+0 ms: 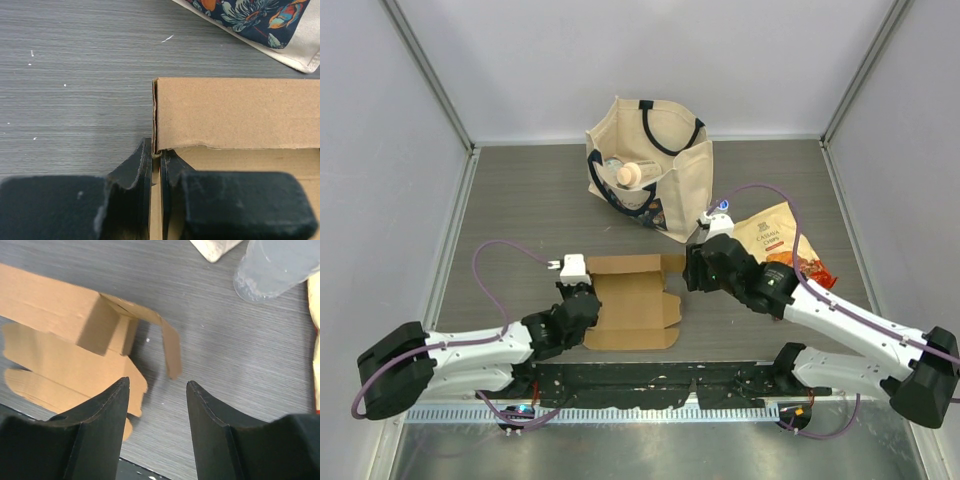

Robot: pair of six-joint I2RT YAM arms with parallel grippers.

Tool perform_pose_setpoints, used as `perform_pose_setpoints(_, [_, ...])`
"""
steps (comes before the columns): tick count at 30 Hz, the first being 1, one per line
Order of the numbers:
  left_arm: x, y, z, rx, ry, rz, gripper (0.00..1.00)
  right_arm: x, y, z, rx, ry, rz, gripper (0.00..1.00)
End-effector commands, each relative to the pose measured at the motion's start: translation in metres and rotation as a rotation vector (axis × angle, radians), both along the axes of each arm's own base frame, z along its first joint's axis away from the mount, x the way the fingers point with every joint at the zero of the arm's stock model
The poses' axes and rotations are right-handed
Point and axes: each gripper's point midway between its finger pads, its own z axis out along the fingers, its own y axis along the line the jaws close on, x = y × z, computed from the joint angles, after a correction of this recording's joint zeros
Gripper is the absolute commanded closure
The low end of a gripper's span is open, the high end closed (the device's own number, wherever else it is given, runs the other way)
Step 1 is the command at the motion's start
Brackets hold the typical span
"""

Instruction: Fold the paper box

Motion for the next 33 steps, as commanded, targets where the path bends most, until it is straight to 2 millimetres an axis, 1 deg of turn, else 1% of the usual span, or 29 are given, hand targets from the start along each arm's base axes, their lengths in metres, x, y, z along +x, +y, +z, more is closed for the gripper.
perform_pose_setpoints(1, [0.004,0.010,0.016,-0.017,-0.052,0.070,1.00,0.000,-0.012,-0.012,-0.130,0.003,0.032,0.45])
perform_pose_setpoints(3, [0.005,0.010,0.017,-0.021,-0.056,0.073,1.00,0.007,-0.017,-0.017,-0.173,-0.010,0.005,0.45])
perform_pose_setpoints(5, [0.006,0.010,0.016,-0.010,-0.055,0.079,1.00,0.013,-0.012,-0.021,-0.187,-0.019,0.016,0.45])
perform_pose_setpoints(7, [0.007,0.010,0.016,0.007,-0.054,0.082,1.00,0.018,-0.014,-0.028,-0.213,-0.036,0.003,0.45])
perform_pose_setpoints(8, [0.007,0.010,0.017,0.012,-0.056,0.086,1.00,0.024,-0.012,-0.027,-0.210,-0.062,-0.010,0.46])
perform_pose_setpoints(9, [0.008,0.010,0.014,0.025,-0.052,0.088,1.00,0.031,-0.016,-0.027,-0.228,-0.088,-0.042,0.47])
perform_pose_setpoints(10, [0.008,0.011,0.014,0.031,-0.055,0.098,1.00,0.033,-0.019,-0.034,-0.249,-0.104,-0.043,0.48])
perform_pose_setpoints(11, [0.008,0.011,0.012,0.038,-0.051,0.097,1.00,0.040,-0.014,-0.031,-0.232,-0.138,-0.052,0.50])
perform_pose_setpoints(12, [0.009,0.011,0.009,0.047,-0.045,0.101,1.00,0.044,-0.016,-0.034,-0.254,-0.150,-0.068,0.53])
perform_pose_setpoints(13, [0.010,0.010,0.009,0.046,-0.045,0.102,1.00,0.047,-0.018,-0.035,-0.271,-0.162,-0.071,0.59])
perform_pose_setpoints(14, [0.010,0.009,0.009,0.050,-0.044,0.104,1.00,0.050,-0.017,-0.035,-0.271,-0.174,-0.080,0.62])
perform_pose_setpoints(16, [0.011,0.007,0.005,0.053,-0.039,0.107,1.00,0.052,-0.017,-0.040,-0.286,-0.176,-0.082,0.71])
perform_pose_setpoints(18, [0.012,0.005,0.003,0.052,-0.040,0.109,1.00,0.052,-0.009,-0.045,-0.277,-0.177,-0.050,0.73])
perform_pose_setpoints(19, [0.013,0.004,0.000,0.063,-0.033,0.109,1.00,0.052,-0.008,-0.050,-0.283,-0.165,-0.043,0.73])
perform_pose_setpoints(22, [0.014,0.003,-0.002,0.079,-0.026,0.114,1.00,0.051,-0.005,-0.055,-0.284,-0.155,-0.027,0.75])
perform_pose_setpoints(24, [0.013,0.003,-0.004,0.080,-0.022,0.112,1.00,0.052,-0.001,-0.055,-0.275,-0.160,-0.011,0.74])
perform_pose_setpoints(26, [0.013,0.002,-0.004,0.071,-0.023,0.111,1.00,0.050,0.001,-0.060,-0.273,-0.154,0.004,0.68])
perform_pose_setpoints(28, [0.012,0.002,-0.004,0.069,-0.018,0.105,1.00,0.050,0.000,-0.063,-0.281,-0.152,0.007,0.69])
perform_pose_setpoints(30, [0.012,0.002,-0.003,0.061,-0.017,0.105,1.00,0.050,0.002,-0.066,-0.278,-0.142,0.011,0.73])
perform_pose_setpoints(31, [0.012,0.002,-0.004,0.058,-0.016,0.101,1.00,0.050,0.004,-0.066,-0.276,-0.136,0.016,0.80])
perform_pose_setpoints(33, [0.011,0.002,-0.004,0.061,-0.015,0.101,1.00,0.047,0.011,-0.069,-0.245,-0.109,0.028,0.87])
